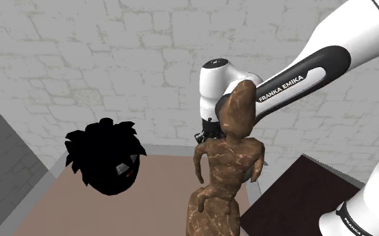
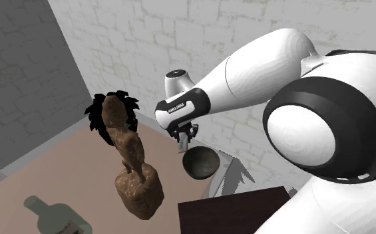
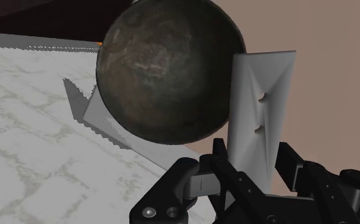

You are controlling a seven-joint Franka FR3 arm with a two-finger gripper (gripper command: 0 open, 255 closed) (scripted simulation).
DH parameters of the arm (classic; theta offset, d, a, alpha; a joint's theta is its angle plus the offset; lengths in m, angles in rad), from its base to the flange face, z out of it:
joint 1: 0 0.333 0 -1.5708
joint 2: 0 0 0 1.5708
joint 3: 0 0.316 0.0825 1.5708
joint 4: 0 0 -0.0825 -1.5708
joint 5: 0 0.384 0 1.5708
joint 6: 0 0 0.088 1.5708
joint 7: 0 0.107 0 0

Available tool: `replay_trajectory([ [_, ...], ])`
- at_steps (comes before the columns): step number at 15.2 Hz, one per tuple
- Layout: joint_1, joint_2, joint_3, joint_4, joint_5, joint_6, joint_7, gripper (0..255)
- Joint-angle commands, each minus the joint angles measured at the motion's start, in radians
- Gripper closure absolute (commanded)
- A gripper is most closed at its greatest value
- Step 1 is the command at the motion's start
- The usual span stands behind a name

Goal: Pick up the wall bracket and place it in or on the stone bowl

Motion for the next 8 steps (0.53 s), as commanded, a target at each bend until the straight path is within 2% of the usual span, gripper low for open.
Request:
replay_trajectory([
  [1,-0.010,-0.074,-0.010,-0.087,0.007,0.014,-0.024,255],
  [6,-0.035,-0.259,-0.047,-0.288,0.010,0.035,-0.088,255],
  [8,-0.035,-0.236,-0.047,-0.298,0.006,0.068,-0.084,255],
])
